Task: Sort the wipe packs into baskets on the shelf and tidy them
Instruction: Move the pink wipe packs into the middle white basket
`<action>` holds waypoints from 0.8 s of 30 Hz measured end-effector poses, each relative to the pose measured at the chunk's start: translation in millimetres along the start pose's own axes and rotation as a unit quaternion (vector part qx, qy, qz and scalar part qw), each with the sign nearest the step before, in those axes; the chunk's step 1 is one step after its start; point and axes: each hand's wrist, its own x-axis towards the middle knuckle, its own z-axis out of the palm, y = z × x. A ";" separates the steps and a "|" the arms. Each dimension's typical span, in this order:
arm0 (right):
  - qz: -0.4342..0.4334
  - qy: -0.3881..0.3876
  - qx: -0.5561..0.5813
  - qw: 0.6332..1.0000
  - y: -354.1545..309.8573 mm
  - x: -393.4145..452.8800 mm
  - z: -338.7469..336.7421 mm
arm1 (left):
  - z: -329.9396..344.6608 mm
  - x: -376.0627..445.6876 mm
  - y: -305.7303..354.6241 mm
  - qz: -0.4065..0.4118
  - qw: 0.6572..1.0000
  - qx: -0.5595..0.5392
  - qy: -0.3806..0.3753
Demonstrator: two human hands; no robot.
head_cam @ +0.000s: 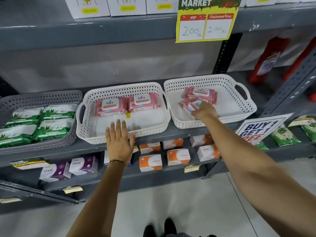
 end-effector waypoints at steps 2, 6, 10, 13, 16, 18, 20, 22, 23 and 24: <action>-0.007 0.037 0.034 0.999 1.6 -1.4 1.0 | 0.3 0.0 -0.5 -0.001 1.000 0.001 -0.001; -0.052 0.126 0.110 0.985 -2.6 -7.6 -4.2 | 0.2 -0.1 0.6 0.002 1.000 -0.002 -0.001; -0.164 0.185 0.168 0.954 -30.2 -15.2 -18.4 | -1.7 -1.5 -7.9 0.013 1.000 0.002 -0.004; -0.261 0.122 0.165 0.943 -63.2 -26.0 -20.3 | -4.4 -4.2 -22.6 -0.008 1.000 -0.001 -0.002; -0.330 0.039 0.153 0.931 -104.2 -47.4 -7.0 | -10.6 -7.8 -46.8 -0.035 0.999 -0.010 0.005; -0.364 -0.011 0.148 0.920 -134.7 -63.9 8.1 | -17.1 -10.4 -66.2 -0.051 0.998 -0.015 0.014; -0.387 -0.073 0.128 0.910 -162.5 -76.3 26.9 | -22.8 -12.7 -82.8 -0.062 0.998 -0.018 0.016; -0.403 -0.142 0.107 0.898 -185.5 -87.1 46.8 | -26.0 -14.2 -95.6 -0.064 0.998 -0.017 0.014; -0.413 -0.163 0.090 0.891 -194.8 -91.3 56.5 | -26.6 -14.2 -100.2 -0.062 0.998 -0.015 0.013; -0.425 -0.173 0.069 0.886 -200.3 -94.7 65.2 | -26.3 -14.1 -101.5 -0.057 0.998 -0.012 0.013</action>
